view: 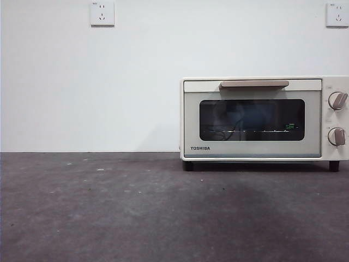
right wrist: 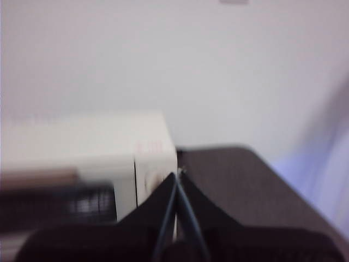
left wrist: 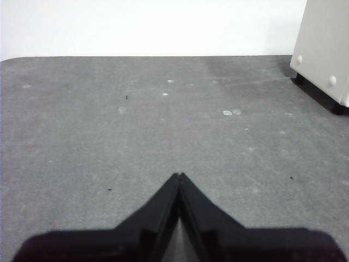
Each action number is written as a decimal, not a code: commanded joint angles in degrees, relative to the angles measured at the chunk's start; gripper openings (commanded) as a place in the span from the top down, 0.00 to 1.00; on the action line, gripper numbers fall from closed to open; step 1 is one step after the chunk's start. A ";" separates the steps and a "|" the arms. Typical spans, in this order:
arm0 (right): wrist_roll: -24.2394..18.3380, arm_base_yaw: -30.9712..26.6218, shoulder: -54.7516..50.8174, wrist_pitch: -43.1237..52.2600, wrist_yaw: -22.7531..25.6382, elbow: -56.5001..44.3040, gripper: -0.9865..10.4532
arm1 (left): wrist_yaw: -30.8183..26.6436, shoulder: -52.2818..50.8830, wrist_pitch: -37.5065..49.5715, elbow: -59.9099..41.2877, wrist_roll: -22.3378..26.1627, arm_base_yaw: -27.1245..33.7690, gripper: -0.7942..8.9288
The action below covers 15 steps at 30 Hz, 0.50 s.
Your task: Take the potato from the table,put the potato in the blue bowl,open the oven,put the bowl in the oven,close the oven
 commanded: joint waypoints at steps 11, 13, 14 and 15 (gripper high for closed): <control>10.03 -0.09 -20.65 0.81 -2.86 -26.71 0.91 | 0.26 0.04 0.44 -0.57 0.61 0.20 0.92; 9.84 -0.09 -21.40 1.05 -2.67 -27.74 0.91 | 0.26 0.04 0.44 -0.59 0.61 0.20 0.92; 9.84 -0.09 -21.73 1.29 -2.67 -28.35 0.91 | 0.26 0.04 0.44 -0.57 0.61 0.20 0.92; 9.86 -0.09 -21.94 1.42 -2.69 -28.87 0.91 | 0.26 0.04 0.44 -0.59 0.61 0.20 0.92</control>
